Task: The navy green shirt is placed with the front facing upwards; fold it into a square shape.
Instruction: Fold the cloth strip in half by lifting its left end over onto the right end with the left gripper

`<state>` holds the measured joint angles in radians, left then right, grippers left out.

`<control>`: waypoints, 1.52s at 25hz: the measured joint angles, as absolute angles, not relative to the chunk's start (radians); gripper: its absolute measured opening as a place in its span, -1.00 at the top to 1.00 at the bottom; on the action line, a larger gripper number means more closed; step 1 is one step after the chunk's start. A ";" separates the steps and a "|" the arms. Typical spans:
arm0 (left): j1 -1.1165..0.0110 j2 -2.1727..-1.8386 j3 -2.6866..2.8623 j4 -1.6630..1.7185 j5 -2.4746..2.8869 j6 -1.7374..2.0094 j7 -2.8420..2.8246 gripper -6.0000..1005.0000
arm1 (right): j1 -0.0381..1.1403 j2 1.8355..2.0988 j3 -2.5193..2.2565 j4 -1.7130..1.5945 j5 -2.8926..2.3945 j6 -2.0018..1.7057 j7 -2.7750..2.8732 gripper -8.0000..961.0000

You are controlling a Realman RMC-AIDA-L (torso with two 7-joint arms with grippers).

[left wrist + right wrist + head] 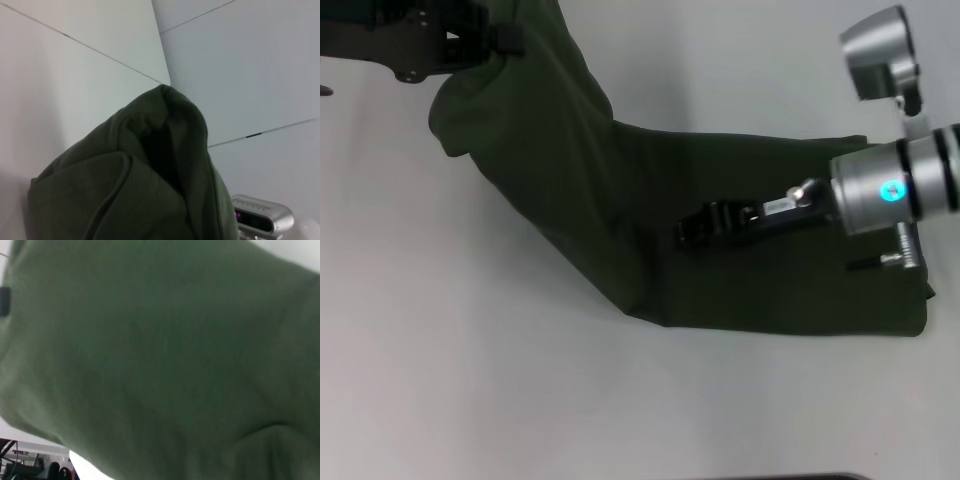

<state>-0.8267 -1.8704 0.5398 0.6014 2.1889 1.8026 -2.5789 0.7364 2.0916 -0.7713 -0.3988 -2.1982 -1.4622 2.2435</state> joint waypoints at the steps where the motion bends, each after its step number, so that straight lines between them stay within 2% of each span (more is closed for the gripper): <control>1: -0.826 -1.870 0.539 0.601 2.189 1.803 -2.579 0.76 | 0.745 2.092 -0.775 -0.380 -2.198 -1.441 2.242 0.93; 11: -0.832 -1.870 0.538 0.601 2.189 1.804 -2.568 0.76 | 0.756 2.097 -0.782 -0.326 -2.164 -1.315 2.236 0.93; 21: -0.833 -1.870 0.537 0.603 2.179 1.808 -2.565 0.76 | 0.839 2.103 -0.838 -0.224 -2.158 -1.230 2.223 0.93; 28: -0.830 -1.869 0.538 0.603 2.166 1.811 -2.556 0.76 | 0.851 2.103 -0.848 -0.194 -2.158 -1.197 2.227 0.93; 31: -0.828 -1.864 0.537 0.603 2.165 1.811 -2.555 0.76 | 0.827 2.093 -0.833 -0.238 -2.129 -1.276 2.229 0.93; 38: -0.824 -1.863 0.537 0.603 2.164 1.804 -2.553 0.76 | 0.687 2.081 -0.838 -0.522 -2.082 -1.383 2.332 0.93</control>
